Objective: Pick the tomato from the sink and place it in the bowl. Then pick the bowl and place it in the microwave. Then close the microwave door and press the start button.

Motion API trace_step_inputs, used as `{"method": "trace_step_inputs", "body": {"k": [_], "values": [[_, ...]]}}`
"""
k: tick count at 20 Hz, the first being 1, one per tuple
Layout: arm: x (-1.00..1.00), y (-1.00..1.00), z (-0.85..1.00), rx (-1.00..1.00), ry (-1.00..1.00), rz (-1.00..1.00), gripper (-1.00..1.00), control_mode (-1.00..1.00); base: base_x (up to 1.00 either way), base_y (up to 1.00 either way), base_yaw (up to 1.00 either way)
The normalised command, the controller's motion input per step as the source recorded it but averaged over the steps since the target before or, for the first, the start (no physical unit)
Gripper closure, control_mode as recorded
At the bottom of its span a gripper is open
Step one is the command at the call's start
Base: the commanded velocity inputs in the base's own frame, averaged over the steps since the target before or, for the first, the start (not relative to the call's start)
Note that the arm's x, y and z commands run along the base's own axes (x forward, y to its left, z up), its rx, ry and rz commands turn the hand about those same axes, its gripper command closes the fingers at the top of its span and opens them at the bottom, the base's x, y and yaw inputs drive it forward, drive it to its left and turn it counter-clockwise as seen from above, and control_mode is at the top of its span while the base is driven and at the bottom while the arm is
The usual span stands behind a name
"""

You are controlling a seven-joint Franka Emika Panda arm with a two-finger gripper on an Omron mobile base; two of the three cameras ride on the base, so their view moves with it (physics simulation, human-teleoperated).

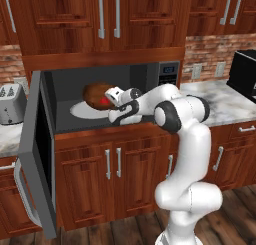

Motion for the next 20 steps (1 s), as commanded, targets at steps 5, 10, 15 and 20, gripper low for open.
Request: {"method": "trace_step_inputs", "body": {"k": [5, 10, 15, 20], "values": [[-0.47, -0.02, 0.3, 0.0, -0.05, 0.0, -1.0, -1.0, 0.0, 0.0, 0.0], [-0.99, 0.0, 0.41, 0.0, 0.01, 0.0, -1.0, -1.0, 0.0, 0.0, 0.0], [-0.99, -0.01, 0.88, 0.0, 0.08, -0.01, -1.0, -1.0, 0.0, 0.0, 0.0], [-0.91, -0.06, 1.0, 0.0, 0.07, -0.03, -1.0, -1.0, 0.0, 0.0, 0.0]]}}
